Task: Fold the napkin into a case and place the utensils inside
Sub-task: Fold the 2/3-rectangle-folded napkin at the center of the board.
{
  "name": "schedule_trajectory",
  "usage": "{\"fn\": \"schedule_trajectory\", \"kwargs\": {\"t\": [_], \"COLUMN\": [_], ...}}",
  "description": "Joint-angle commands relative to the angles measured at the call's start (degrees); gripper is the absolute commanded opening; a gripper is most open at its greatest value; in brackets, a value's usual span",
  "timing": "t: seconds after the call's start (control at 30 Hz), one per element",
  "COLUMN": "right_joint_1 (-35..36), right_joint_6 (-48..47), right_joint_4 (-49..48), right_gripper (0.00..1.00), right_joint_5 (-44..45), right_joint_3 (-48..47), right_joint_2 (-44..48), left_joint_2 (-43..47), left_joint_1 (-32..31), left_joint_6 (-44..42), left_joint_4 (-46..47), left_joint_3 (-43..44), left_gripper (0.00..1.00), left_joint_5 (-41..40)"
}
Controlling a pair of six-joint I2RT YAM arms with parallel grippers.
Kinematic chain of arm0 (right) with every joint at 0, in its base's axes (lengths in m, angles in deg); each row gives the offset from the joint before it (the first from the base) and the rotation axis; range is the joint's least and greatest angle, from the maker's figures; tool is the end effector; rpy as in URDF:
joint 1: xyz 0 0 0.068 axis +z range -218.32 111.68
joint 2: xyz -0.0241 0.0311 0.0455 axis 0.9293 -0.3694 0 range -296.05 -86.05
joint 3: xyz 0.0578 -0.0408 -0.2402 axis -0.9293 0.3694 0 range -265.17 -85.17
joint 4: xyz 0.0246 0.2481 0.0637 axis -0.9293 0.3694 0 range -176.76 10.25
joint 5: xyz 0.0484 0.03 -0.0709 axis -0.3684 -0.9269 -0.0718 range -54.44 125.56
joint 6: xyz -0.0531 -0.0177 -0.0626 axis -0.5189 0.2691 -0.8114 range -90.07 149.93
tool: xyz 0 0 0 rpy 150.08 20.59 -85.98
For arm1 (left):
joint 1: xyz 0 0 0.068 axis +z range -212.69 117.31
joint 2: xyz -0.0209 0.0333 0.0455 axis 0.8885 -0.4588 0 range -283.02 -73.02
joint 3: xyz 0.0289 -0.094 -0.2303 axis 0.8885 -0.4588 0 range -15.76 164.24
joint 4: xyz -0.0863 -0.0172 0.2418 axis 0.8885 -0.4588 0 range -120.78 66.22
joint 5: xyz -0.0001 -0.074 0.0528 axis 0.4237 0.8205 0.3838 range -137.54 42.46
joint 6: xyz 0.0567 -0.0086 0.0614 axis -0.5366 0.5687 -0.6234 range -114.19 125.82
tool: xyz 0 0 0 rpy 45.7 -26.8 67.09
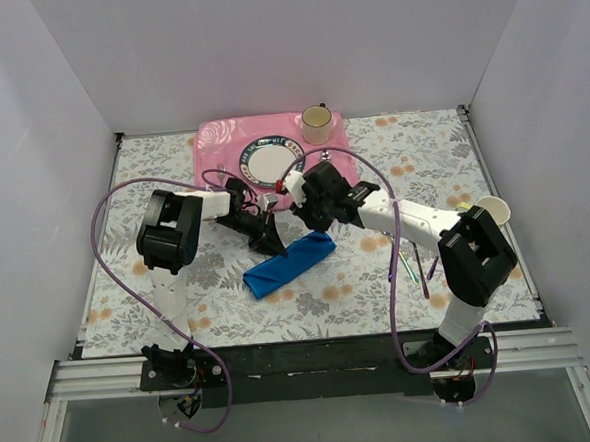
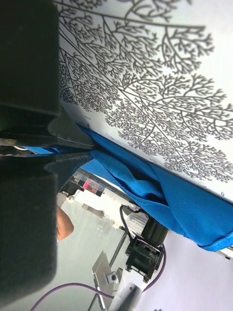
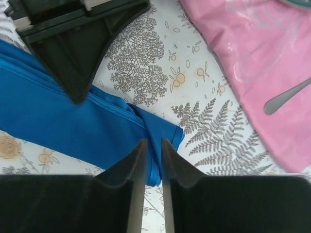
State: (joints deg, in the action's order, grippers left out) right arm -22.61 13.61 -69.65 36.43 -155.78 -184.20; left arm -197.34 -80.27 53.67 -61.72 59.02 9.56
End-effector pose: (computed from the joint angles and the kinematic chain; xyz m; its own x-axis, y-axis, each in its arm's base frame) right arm 0.2803 0.2857 0.1902 -0.2719 -0.6812 -0.6797 -0.8176 0.5360 -0.2101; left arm 0.3269 -0.1684 0.0545 -0.7869 -0.1731 0.5923 -0.5723 0.5637 -0.5956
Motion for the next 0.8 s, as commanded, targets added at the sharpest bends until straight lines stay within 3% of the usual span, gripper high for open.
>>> {"fn": "schedule_trajectory", "kwargs": {"t": [0.0,0.03,0.23,0.63,0.77], "right_joint_1": [-6.4,-7.4,-10.6,-13.7,-13.8], "right_joint_6": [5.9,7.7,13.2,13.7,13.5], "right_joint_4": [6.9,7.5,7.1,4.2,3.6], "right_gripper": [0.20,0.15,0.14,0.15,0.18], "right_joint_5": [-13.9,-15.9,-26.8,-23.9,-27.7], "right_joint_3": [-5.5,-5.9,-4.5,0.1,-0.1], "right_joint_2": [-3.0,-4.1,-6.6,-13.5,-10.8], "left_joint_2": [-1.5,-1.5,-1.6,-1.9,-2.3], "left_joint_1": [0.4,0.4,0.4,0.5,0.4], "left_joint_6": [-1.7,-1.5,-1.4,-1.8,-2.2], "left_joint_4": [0.5,0.5,0.7,0.6,0.4], "left_joint_3": [-2.1,-2.1,-1.7,-1.7,-1.7], "left_gripper": [0.00,0.00,0.00,0.00,0.00], "left_joint_5": [-7.8,-7.6,-7.5,-7.5,-7.4]}}
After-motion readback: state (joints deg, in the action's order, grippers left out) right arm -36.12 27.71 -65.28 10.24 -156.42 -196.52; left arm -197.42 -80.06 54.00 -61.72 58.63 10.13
